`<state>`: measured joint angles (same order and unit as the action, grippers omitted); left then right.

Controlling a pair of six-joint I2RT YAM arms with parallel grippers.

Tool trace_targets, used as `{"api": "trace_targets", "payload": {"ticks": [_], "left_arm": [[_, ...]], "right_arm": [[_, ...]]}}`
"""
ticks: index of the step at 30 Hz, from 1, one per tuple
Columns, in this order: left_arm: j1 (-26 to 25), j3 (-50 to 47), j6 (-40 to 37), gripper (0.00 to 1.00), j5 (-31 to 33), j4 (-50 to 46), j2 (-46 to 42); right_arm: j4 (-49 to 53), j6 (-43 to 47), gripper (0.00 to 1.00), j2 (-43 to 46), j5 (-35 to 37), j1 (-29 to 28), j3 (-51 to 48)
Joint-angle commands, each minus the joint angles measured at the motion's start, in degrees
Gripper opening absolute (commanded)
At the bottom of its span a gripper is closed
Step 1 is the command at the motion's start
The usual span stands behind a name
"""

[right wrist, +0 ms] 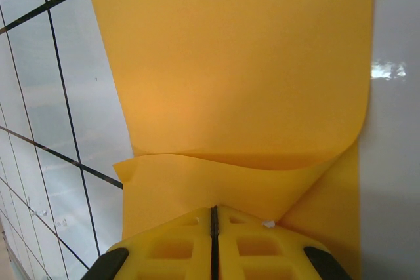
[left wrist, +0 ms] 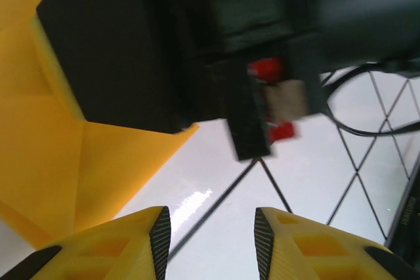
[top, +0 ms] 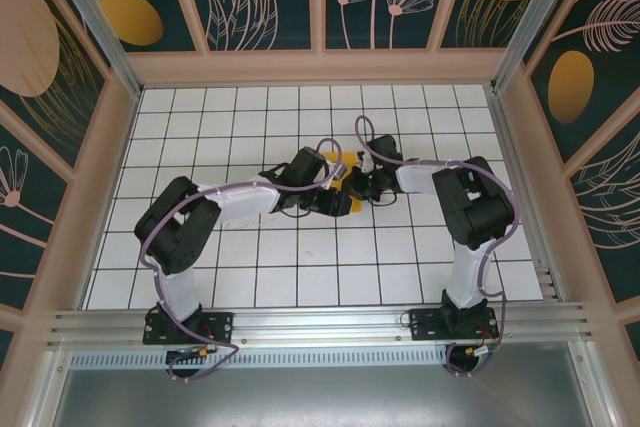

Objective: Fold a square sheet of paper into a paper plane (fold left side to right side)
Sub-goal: Fold the triangle a second time at the center of the table.

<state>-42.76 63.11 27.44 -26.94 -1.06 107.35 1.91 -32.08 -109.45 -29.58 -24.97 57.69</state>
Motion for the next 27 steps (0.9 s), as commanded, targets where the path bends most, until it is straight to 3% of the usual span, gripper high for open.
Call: {"api": "trace_targets", "payload": {"ticks": [1, 13, 27], "left_arm": [[0.29, 2.8, -0.13, 0.41, 1.27, -0.15, 2.2], [0.27, 2.9, -1.33, 0.42, 7.53, -3.15, 5.18], [0.3, -0.31, -1.78, 0.36, 8.83, -3.78, 7.08]], "right_arm": [[4.6, -0.44, 0.11, -0.79, 2.95, -0.39, -2.13], [4.96, -0.18, 0.11, -0.5, 3.21, -0.35, -2.14], [4.28, 1.25, 0.11, 3.12, 1.07, 0.76, -0.26]]}}
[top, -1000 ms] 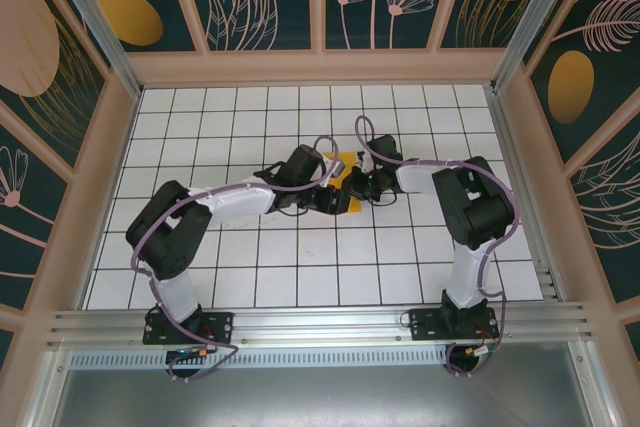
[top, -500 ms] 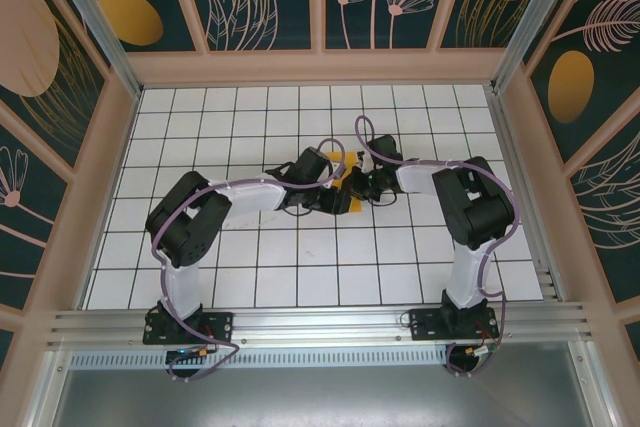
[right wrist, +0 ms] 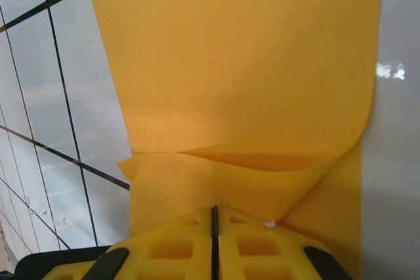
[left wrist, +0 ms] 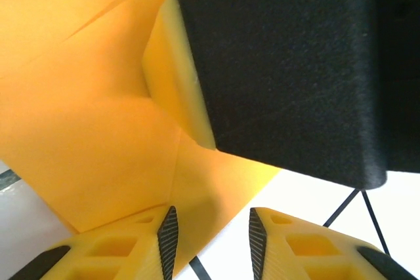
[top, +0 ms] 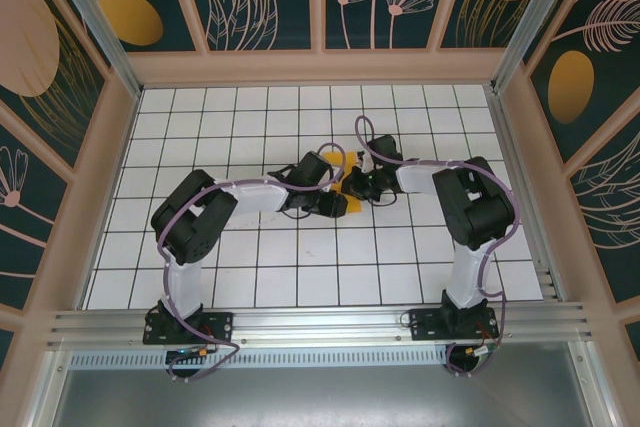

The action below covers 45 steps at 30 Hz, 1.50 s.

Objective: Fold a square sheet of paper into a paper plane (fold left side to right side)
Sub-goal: Fold the triangle a second time at the center of the table.

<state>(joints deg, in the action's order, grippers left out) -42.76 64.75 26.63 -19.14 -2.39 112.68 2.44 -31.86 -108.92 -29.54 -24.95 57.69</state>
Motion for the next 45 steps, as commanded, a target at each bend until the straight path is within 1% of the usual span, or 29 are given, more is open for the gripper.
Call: {"api": "trace_targets", "payload": {"ticks": [1, 5, 9, 17, 20, 28, 34, 45], "left_arm": [[0.27, -2.38, -0.89, 0.35, 1.12, -2.33, 1.84], [0.25, -3.27, -0.7, 0.29, 0.95, -1.83, 1.93], [0.3, -4.14, -0.3, 0.23, 0.61, -1.07, 1.94], [0.27, -4.99, 0.26, 0.19, 0.5, -0.24, 1.82], [0.27, -5.06, 0.27, 0.18, 0.92, -0.37, 1.59], [0.39, -5.94, 0.35, 0.18, 2.43, -1.03, 1.35], [0.64, -7.41, 0.46, 0.17, 2.74, -0.82, 1.4], [1.24, -8.68, 0.87, 0.16, 1.65, 0.8, 1.72]], "right_arm": [[3.7, 1.09, 0.1, 3.72, 0.59, 1.26, -0.23], [4.57, 1.75, 0.06, 6.76, -0.44, 1.59, -0.49], [1.56, -0.21, 0.02, 7.64, -3.16, -0.06, -2.69], [-3.17, -3.89, 0.01, 3.35, -3.2, -3.16, -2.59], [-3.67, -4.18, 0.01, 1.71, -2.57, -3.69, -1.83], [-1.01, -2.79, 0.02, -1.77, 2.75, -4.1, -0.87], [1.47, -0.12, 0.02, -1.83, 6.86, -2.7, 0.04], [3.74, 4.08, 0.04, -2.66, 7.52, 2.89, 4.27]]}}
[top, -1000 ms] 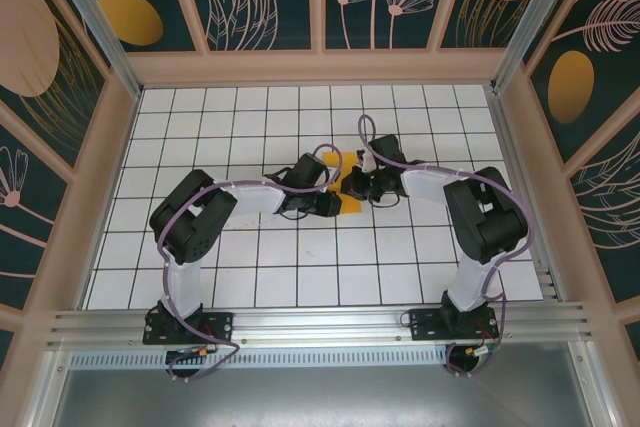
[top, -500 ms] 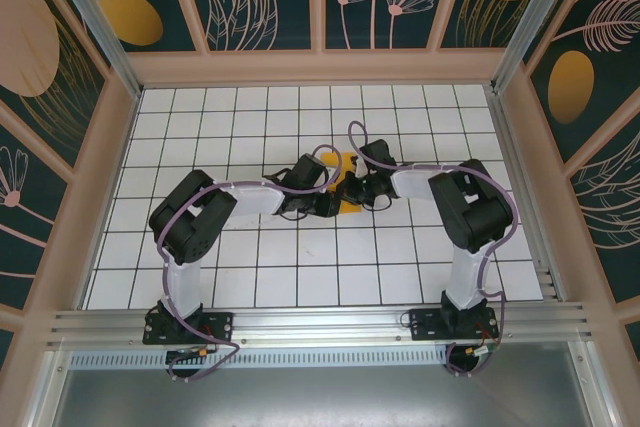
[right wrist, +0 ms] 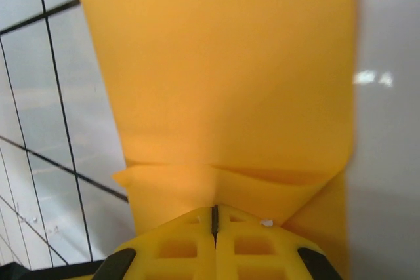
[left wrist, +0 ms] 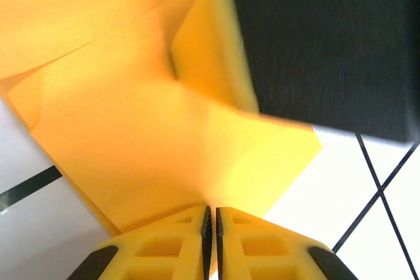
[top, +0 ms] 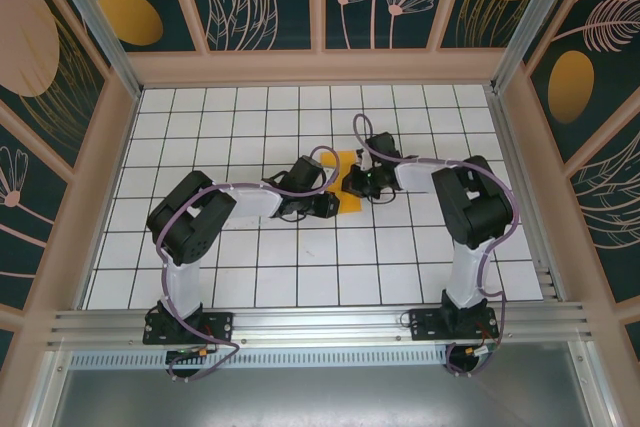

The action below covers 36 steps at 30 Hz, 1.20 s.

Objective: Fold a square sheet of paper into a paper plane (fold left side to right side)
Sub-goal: Fold the triangle a second time at the center of the table.

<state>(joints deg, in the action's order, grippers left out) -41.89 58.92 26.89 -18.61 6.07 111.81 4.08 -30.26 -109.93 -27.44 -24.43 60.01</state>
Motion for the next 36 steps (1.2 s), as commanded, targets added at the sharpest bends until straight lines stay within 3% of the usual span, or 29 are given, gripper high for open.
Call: {"api": "trace_targets", "payload": {"ticks": [1, 24, 33, 36], "left_arm": [[0.38, -3.95, 0.62, 0.16, 0.93, -7.65, 2.58], [0.44, -14.43, 3.33, 0.17, -0.55, -6.13, -6.11], [2.76, -8.37, 1.35, 0.18, -3.65, -9.49, -14.89], [2.69, -4.8, 0.97, 0.19, -6.76, -8.63, -12.63]], "right_arm": [[2.36, 2.72, 0.04, -1.83, 5.51, 2.71, 2.43], [1.2, 2.38, 0.04, -4.07, 2.38, 2.38, 2.31], [1.51, 2.27, 0.04, -3.92, 2.17, 1.72, 2.48], [1.7, 2.23, 0.04, -4.09, 2.11, 1.43, 2.83]]}}
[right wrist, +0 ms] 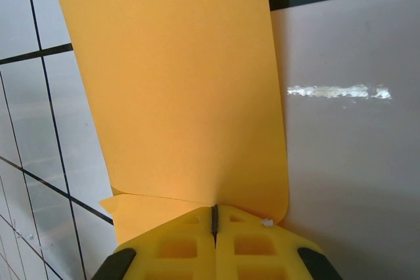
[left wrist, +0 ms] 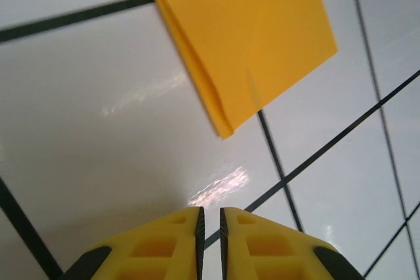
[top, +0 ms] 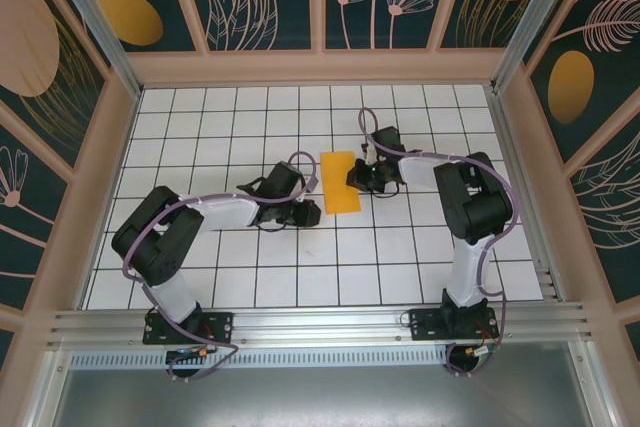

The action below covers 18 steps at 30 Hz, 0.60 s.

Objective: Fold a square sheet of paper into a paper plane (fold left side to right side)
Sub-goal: Fold the triangle a second time at the center of the table.

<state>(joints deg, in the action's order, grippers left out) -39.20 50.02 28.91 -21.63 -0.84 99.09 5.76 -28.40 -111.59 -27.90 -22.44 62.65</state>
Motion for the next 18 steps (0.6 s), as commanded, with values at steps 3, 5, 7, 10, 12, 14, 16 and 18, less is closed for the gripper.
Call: {"api": "trace_targets", "payload": {"ticks": [3, 5, 7, 10, 12, 14, 16, 18], "left_arm": [[0.02, 7.99, -1.22, 0.19, -5.33, -0.95, 4.23], [0.08, 9.62, -1.26, 0.19, -6.12, 0.16, 6.03], [0.06, 11.45, -1.61, 0.2, -6.78, 0.25, 8.61], [0.08, 13.38, -2.17, 0.22, -6.63, 0.07, 12.0], [0.01, 13.83, -2.74, 0.22, -4.32, -1.18, 13.29], [0.01, 13.34, -3.15, 0.22, -1.97, -2.29, 13.91], [0.02, 12.38, -3.24, 0.22, -1.12, -2.45, 14.34], [0.09, 11.41, -3.07, 0.2, -0.87, -2.37, 14.91]], "right_arm": [[0.11, 0.37, 0.04, -2.32, 2.58, -0.73, 0.28], [0.17, 0.37, 0.04, -2.26, 2.57, -0.77, 0.2], [0.27, 0.37, 0.04, -2.15, 2.59, -0.86, 0.19], [0.32, 0.45, 0.04, -1.95, 2.33, -1.03, 0.28], [0.22, 0.44, 0.04, -1.47, 1.98, -1.12, 0.28], [-0.29, 0.32, 0.04, -0.21, 1.81, -1.13, 0.15], [-0.5, 0.28, 0.05, 1.7, 1.8, -1.12, 0.11], [-0.85, 0.0, 0.04, 3.89, 1.8, -1.17, -0.15]]}}
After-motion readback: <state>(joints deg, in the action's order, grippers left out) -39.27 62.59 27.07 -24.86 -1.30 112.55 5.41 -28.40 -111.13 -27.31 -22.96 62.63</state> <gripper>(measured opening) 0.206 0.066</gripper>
